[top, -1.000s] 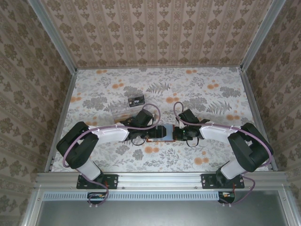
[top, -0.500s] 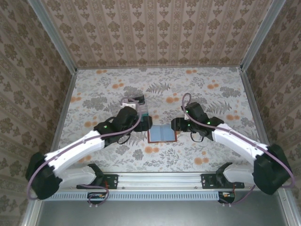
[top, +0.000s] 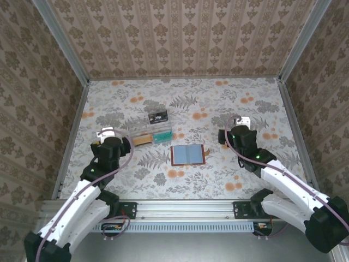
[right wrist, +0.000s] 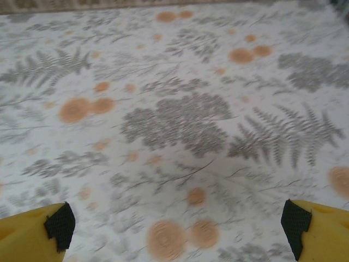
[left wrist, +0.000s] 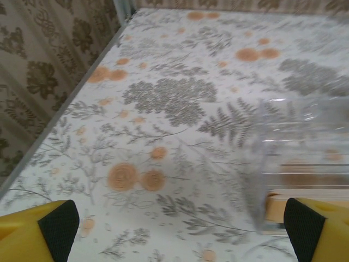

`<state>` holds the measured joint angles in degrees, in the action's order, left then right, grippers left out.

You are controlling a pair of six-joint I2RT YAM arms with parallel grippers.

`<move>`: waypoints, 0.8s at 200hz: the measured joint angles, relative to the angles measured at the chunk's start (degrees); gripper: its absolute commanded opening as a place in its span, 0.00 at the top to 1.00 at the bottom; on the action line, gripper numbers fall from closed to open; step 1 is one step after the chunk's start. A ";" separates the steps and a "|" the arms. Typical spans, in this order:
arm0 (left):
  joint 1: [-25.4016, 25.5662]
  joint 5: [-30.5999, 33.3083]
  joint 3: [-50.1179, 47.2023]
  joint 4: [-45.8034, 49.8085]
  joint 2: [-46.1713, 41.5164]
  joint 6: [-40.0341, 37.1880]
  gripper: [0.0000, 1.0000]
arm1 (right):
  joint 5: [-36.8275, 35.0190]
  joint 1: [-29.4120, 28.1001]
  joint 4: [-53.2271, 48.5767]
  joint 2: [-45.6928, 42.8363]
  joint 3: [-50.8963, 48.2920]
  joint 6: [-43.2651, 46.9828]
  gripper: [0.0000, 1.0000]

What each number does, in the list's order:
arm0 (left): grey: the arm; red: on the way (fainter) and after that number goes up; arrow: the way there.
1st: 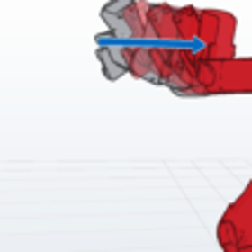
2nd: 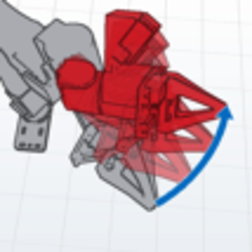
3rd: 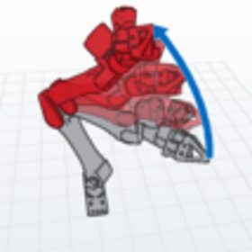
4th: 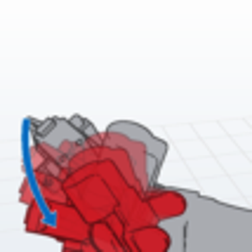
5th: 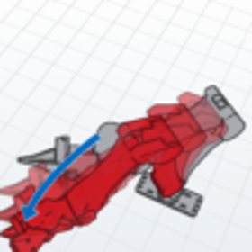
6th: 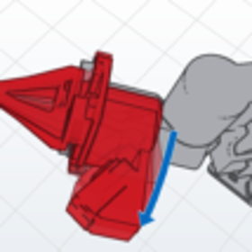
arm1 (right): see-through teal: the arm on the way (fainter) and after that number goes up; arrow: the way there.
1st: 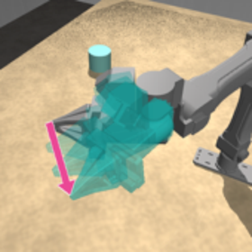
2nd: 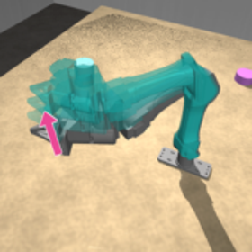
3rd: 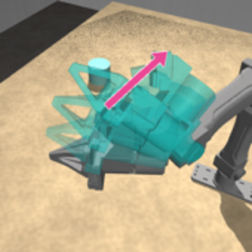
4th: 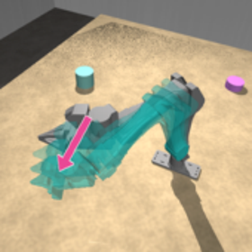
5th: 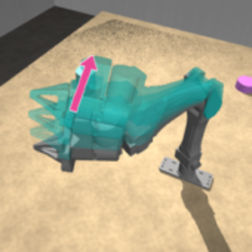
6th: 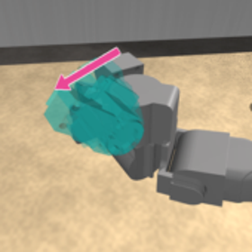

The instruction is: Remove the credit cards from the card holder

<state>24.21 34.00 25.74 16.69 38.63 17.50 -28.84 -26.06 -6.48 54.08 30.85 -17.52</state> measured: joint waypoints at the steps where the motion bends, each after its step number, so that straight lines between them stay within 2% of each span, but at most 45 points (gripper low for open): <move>1: -0.20 -0.11 -0.09 -0.28 0.20 -0.15 0.00 | -0.17 0.15 0.46 0.02 -0.39 0.20 0.00; 35: -15.56 -7.19 -0.96 -11.69 13.18 -5.33 0.00 | -2.99 6.23 8.68 4.42 -3.48 4.42 0.00; 48: -19.08 -9.44 -0.96 -17.22 18.75 -7.17 0.00 | -3.63 8.22 12.13 7.52 -3.26 6.32 0.00; 80: -21.99 -16.85 -1.66 -33.73 31.82 -11.30 0.00 | -3.39 12.48 23.32 15.80 -3.21 11.28 0.00; 131: -22.91 -26.25 -2.29 -56.37 46.07 -16.31 0.00 | 3.87 19.50 42.03 27.34 -5.29 14.36 0.00; 160: -23.58 -29.81 -3.72 -61.35 49.42 -17.42 0.00 | 10.12 21.73 48.43 31.23 -7.43 14.60 0.00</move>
<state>0.62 4.19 22.02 -44.66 88.05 0.08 -18.72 -4.34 41.95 85.32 23.42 -2.92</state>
